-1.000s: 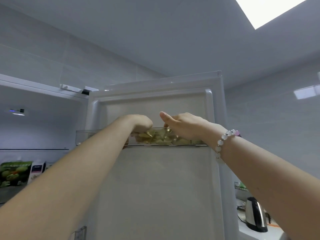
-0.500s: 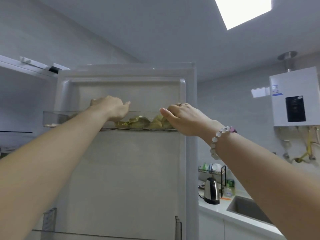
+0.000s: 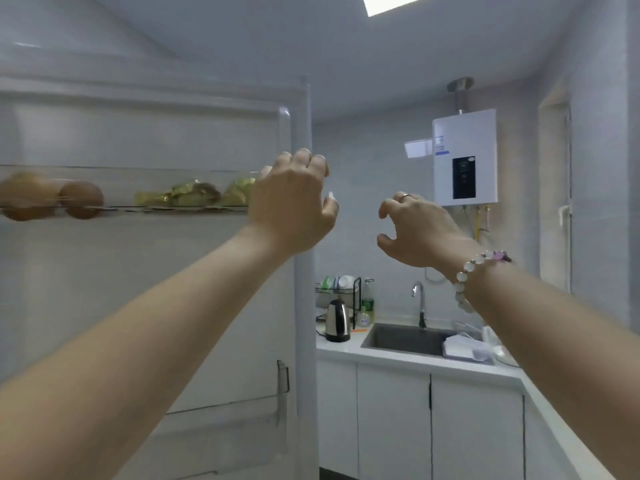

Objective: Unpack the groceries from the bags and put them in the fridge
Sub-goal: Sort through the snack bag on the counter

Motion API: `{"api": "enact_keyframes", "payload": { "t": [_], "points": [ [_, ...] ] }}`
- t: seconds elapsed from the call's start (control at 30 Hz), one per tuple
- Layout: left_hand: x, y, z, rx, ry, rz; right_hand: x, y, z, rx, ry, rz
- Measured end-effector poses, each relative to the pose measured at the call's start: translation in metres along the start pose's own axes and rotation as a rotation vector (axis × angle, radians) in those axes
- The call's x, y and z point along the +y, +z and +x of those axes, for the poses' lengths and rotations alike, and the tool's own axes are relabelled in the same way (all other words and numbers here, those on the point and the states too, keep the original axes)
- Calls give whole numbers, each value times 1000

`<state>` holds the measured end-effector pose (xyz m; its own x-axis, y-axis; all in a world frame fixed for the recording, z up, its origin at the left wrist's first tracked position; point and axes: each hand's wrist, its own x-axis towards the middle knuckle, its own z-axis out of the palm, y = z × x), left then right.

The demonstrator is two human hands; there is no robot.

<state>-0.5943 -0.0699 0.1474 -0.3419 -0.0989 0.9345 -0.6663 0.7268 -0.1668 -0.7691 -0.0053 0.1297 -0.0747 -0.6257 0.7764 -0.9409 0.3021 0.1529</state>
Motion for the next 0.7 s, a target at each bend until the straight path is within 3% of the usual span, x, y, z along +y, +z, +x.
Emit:
{"api": "enact_keyframes", "payload": {
  "t": [0.23,0.43,0.7],
  "points": [
    [101,47,-25,-64,103,-328,83,-28,-82,-196,244,-259],
    [193,92,-42,-298,152,-474,138,-49,-166,-353,406,-382],
    [301,110,-57,-441,228,-614,188,-92,-226,-417,549,-506]
  ]
}}
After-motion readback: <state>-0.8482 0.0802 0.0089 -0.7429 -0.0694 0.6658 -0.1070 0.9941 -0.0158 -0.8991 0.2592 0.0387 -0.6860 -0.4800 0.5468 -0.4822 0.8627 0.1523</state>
